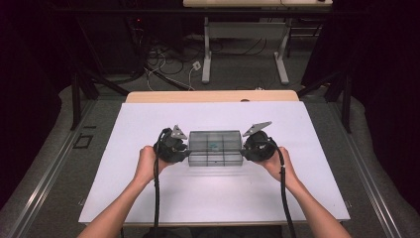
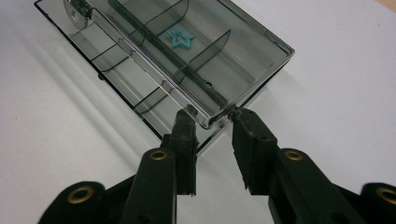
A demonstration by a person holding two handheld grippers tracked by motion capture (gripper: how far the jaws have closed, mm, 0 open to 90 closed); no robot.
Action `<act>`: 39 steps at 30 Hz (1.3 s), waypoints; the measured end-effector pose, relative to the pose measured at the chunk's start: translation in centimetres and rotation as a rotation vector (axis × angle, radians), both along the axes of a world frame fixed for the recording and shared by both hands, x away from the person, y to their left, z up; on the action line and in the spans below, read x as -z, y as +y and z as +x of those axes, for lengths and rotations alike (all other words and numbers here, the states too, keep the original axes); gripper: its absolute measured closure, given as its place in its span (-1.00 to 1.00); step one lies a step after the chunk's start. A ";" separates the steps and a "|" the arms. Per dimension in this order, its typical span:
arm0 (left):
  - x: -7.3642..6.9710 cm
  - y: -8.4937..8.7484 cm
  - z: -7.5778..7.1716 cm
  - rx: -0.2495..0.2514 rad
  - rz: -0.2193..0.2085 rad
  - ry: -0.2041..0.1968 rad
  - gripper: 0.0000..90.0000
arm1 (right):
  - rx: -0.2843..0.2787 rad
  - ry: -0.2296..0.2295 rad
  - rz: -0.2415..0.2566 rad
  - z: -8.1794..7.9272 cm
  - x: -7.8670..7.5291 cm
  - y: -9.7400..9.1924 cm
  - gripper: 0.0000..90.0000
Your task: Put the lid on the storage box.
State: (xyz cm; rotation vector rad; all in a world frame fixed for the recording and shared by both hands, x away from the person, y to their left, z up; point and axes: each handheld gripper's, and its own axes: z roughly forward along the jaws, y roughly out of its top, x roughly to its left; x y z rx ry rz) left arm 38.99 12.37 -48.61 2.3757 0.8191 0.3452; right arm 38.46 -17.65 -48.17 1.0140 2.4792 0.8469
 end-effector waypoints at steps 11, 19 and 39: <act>0.3 0.1 -0.1 0.010 0.016 0.007 0.53 | 0.008 0.020 -0.012 -0.2 0.3 0.0 0.56; 0.5 0.0 -0.2 0.013 0.023 0.016 0.53 | 0.005 0.023 -0.013 -0.3 0.7 -0.1 0.55; 1.1 -0.3 -0.4 0.007 0.025 0.041 0.53 | 0.008 0.046 -0.011 -0.4 1.4 -0.2 0.55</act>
